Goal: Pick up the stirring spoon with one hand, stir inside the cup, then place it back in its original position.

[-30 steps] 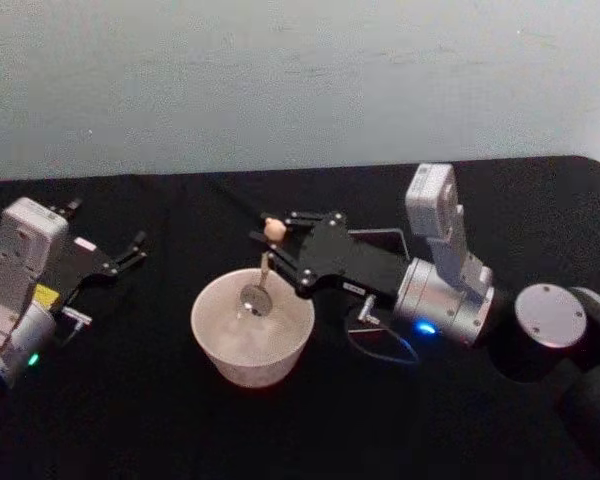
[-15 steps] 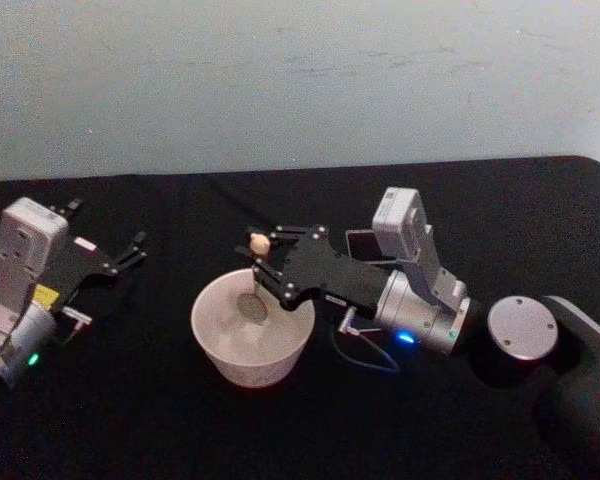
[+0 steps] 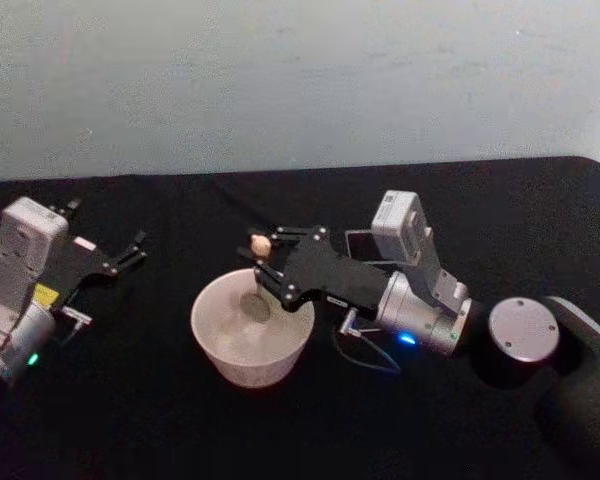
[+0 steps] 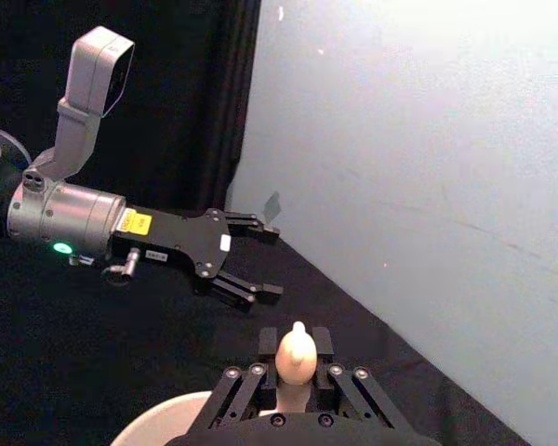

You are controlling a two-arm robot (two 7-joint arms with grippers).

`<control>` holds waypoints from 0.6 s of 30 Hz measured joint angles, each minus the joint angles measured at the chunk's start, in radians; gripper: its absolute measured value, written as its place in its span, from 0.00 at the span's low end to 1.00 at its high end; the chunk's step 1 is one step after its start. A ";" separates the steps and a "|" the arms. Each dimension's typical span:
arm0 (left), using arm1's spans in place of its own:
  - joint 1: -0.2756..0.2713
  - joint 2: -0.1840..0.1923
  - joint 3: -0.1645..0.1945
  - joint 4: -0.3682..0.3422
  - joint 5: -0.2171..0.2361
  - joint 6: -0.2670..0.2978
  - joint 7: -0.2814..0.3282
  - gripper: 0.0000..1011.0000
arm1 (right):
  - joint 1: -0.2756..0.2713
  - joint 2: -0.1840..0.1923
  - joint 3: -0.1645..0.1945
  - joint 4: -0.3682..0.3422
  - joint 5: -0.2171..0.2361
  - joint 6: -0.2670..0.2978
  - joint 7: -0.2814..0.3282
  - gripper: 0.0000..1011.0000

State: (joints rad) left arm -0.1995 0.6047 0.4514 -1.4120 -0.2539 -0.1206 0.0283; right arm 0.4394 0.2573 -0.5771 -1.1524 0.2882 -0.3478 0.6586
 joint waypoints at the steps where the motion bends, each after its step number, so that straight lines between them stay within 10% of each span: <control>1: 0.000 0.000 0.000 0.000 0.000 0.000 0.000 0.99 | -0.003 0.003 0.003 -0.005 0.000 0.002 0.000 0.21; 18: 0.000 0.000 0.000 0.000 0.000 0.000 0.000 0.99 | -0.085 0.086 0.028 -0.136 0.041 0.035 0.030 0.21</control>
State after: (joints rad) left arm -0.1995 0.6047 0.4514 -1.4120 -0.2539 -0.1205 0.0283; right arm 0.3542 0.3435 -0.5489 -1.2885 0.3296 -0.3131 0.6889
